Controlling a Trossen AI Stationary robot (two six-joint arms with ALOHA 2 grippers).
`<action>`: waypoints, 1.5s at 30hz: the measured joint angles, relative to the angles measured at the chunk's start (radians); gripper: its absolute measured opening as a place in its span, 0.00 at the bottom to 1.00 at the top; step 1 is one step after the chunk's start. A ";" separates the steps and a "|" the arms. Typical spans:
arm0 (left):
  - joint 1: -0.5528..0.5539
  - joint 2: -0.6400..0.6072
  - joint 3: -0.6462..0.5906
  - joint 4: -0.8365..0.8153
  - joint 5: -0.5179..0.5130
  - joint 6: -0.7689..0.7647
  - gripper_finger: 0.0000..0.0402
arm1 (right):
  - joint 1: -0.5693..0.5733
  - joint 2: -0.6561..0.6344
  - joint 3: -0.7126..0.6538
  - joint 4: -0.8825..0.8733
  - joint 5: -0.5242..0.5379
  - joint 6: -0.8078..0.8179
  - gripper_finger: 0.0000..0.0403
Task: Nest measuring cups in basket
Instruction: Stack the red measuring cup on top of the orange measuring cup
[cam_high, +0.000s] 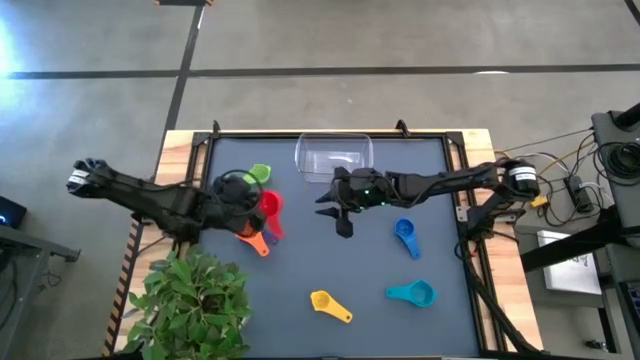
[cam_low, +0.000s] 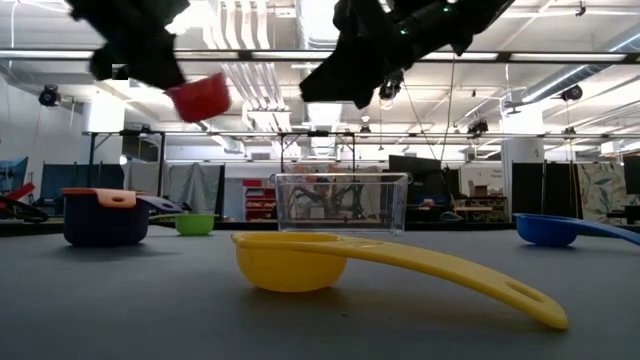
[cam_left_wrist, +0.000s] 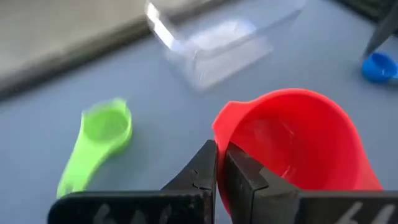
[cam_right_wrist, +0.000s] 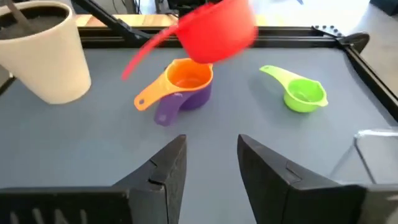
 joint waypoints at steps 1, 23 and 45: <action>-0.014 -0.011 -0.001 -0.045 0.016 -0.054 0.00 | 0.000 -0.017 -0.012 0.011 0.000 0.000 0.33; -0.160 -0.139 -0.199 -0.266 0.224 -0.642 0.00 | 0.000 -0.455 -0.428 0.206 0.007 0.056 0.22; -0.146 -0.109 -0.257 -0.221 0.209 -0.720 0.03 | 0.000 -0.568 -0.454 0.164 0.078 0.041 0.22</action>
